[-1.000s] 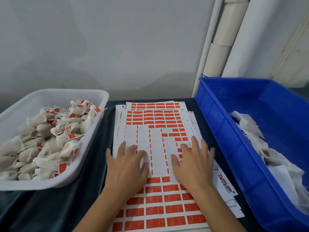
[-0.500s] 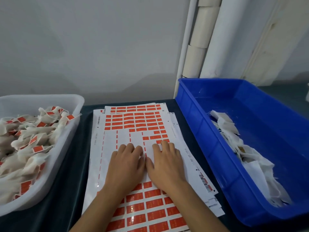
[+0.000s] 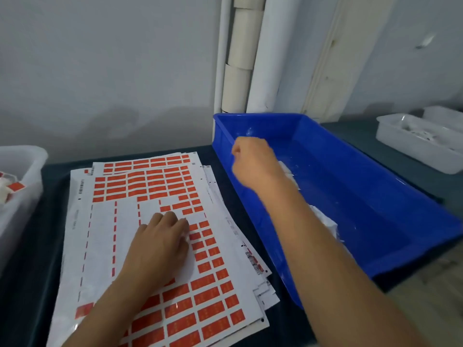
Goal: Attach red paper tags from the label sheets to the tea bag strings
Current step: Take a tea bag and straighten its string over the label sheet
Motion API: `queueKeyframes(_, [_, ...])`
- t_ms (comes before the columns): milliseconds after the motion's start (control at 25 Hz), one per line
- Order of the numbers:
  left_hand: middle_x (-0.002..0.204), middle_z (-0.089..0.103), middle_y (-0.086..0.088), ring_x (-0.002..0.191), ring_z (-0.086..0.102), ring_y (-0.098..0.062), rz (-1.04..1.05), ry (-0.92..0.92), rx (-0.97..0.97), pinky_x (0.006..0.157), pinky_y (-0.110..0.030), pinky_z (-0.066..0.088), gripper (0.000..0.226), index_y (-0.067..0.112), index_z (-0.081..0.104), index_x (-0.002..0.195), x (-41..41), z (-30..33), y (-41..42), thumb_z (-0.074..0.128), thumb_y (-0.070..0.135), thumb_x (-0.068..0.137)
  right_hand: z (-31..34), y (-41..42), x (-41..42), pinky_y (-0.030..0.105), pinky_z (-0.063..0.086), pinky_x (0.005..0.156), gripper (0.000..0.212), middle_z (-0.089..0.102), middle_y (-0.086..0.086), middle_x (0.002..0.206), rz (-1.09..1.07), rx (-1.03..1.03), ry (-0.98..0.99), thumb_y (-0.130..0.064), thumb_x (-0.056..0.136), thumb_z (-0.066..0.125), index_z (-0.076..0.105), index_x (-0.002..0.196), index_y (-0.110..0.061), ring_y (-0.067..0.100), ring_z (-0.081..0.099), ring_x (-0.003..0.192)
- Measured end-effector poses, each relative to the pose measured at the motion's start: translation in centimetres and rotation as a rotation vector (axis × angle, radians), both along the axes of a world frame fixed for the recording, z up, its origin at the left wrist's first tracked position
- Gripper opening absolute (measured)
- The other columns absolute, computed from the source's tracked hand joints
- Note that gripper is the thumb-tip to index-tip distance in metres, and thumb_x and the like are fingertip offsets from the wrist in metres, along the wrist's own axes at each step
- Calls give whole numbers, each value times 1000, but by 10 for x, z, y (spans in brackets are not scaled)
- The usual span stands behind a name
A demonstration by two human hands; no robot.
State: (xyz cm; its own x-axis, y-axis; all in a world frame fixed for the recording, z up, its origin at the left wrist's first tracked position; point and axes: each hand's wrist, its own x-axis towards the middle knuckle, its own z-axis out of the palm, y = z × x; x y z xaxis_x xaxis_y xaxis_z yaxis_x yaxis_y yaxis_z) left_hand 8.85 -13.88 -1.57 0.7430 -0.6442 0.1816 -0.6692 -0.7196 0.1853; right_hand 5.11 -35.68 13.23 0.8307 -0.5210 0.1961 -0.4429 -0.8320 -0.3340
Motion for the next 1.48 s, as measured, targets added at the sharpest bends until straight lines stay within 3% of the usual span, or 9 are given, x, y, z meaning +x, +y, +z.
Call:
queueKeyframes(120, [137,60,13,117,55,-14,-16,4,-7,110,-34,47,40,35,61,134,-6,-4,-5,51,53,100,6,-50,-25,30,45,62,5,63,8,100,-97,-39,364,-9,94,65,62,98,-10,22,58,82])
queueKeyframes(280, [136,62,11,116,57,-16,-21,1,-28,109,-38,48,39,33,62,132,-6,-4,-6,54,52,99,-12,-67,-50,38,52,83,44,62,6,127,-70,105,674,-18,90,75,62,132,-24,26,60,104])
queueKeyframes(640, [133,64,9,114,58,-17,-40,-17,-64,107,-40,49,36,31,65,128,-6,-10,-3,57,49,98,-31,-74,-50,34,46,66,4,68,4,101,-145,-170,327,-27,95,71,75,92,-26,24,61,86])
queueKeyframes(800, [134,63,10,115,57,-17,-47,-33,-65,108,-37,47,37,33,63,129,-5,-12,-1,53,51,99,-33,-68,-44,32,47,61,15,68,1,94,-167,-256,207,-21,98,65,78,99,-29,22,61,79])
queueKeyframes(1000, [140,58,13,121,54,-15,-45,7,-61,112,-35,44,40,35,59,134,-6,-7,0,50,53,100,-15,-54,-39,36,50,60,8,58,0,77,-181,-248,5,-14,98,61,67,95,-12,18,55,68])
queueKeyframes(1200, [152,47,22,132,51,-6,6,251,-264,114,-35,46,42,47,45,142,-6,7,8,47,58,101,19,3,-21,31,41,56,3,61,1,87,93,-376,-304,-13,102,59,61,99,-12,22,56,72])
queueKeyframes(1280, [156,40,26,132,49,-2,62,400,-534,110,-39,49,55,55,33,146,-5,15,14,49,67,95,21,37,-10,22,35,59,5,58,-5,89,267,-287,-332,-19,99,65,64,104,-17,16,53,73])
queueKeyframes(1360, [159,33,30,133,45,1,71,452,-718,108,-35,44,69,58,24,151,1,21,23,51,75,91,6,68,2,23,48,73,12,64,-8,98,429,-83,-215,-26,99,67,66,111,-26,11,61,84])
queueKeyframes(1480, [135,63,27,112,67,-2,68,546,-883,88,-22,56,58,45,53,139,12,22,47,53,76,90,-36,108,20,23,52,84,10,67,-15,101,591,269,-66,-27,102,62,69,106,-34,4,64,92])
